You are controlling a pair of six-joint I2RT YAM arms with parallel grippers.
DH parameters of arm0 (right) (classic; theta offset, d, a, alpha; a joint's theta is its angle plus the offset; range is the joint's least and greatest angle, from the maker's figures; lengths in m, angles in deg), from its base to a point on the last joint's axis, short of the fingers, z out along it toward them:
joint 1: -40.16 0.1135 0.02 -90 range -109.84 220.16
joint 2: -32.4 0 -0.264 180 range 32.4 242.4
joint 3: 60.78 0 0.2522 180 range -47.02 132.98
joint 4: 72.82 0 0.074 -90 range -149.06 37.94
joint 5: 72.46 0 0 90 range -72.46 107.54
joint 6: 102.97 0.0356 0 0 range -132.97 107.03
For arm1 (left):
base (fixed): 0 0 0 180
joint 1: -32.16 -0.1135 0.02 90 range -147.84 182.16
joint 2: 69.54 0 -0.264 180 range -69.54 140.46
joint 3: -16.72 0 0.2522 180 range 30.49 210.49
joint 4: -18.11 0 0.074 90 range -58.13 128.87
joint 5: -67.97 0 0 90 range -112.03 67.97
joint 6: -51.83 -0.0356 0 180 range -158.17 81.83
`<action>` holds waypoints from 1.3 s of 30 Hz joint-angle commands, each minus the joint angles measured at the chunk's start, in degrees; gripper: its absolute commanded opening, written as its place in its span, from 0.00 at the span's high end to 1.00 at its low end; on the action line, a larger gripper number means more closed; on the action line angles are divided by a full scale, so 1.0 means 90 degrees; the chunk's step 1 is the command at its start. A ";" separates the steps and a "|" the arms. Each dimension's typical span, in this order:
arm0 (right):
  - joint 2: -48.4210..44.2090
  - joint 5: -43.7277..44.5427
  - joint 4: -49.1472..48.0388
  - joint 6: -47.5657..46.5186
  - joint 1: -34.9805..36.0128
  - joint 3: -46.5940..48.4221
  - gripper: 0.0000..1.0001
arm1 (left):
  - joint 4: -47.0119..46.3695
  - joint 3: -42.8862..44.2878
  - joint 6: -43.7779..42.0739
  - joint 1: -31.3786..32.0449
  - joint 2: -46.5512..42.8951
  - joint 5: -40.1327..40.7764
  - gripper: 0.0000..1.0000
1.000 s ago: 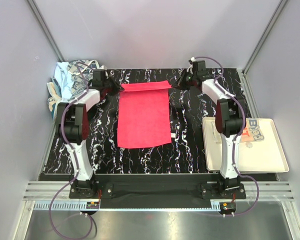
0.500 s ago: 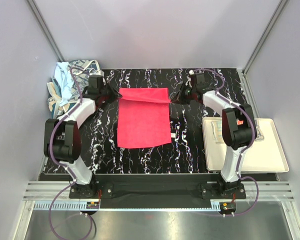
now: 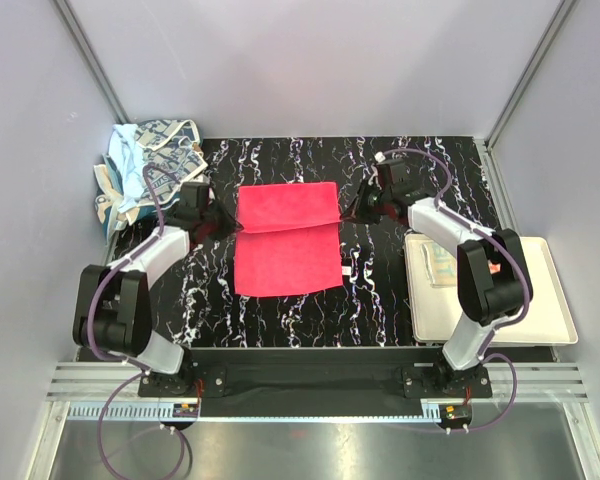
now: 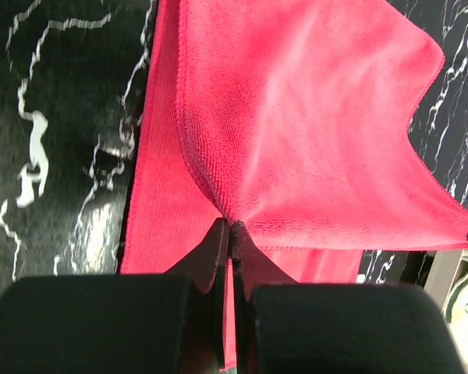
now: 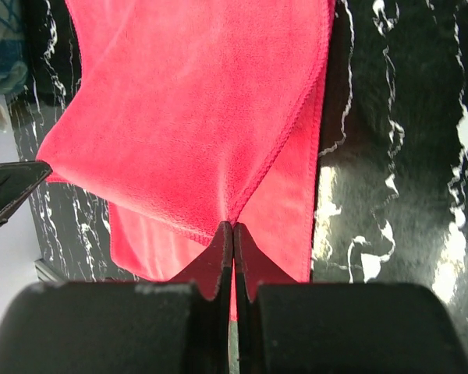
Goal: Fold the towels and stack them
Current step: Fold the towel
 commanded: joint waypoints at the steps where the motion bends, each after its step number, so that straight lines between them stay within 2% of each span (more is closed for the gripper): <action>1: -0.0510 0.0282 0.0014 -0.0033 0.0052 -0.0199 1.00 | -0.0193 -0.0279 0.0108 0.0038 -0.0499 0.0234 0.99; 8: -0.1008 0.0371 0.0102 -0.0033 0.0198 -0.0618 1.00 | 0.0070 -0.0651 0.0225 0.0321 -0.1075 0.0498 0.99; 23: -0.1623 0.0615 0.0190 0.0074 0.0589 -0.1293 1.00 | 0.0695 -0.1276 0.0137 0.0370 -0.2061 0.0586 0.98; 39: -0.1887 0.0868 0.0414 0.0133 0.0794 -0.1283 1.00 | 0.1359 -0.1198 -0.0204 0.0380 -0.2413 0.0381 0.98</action>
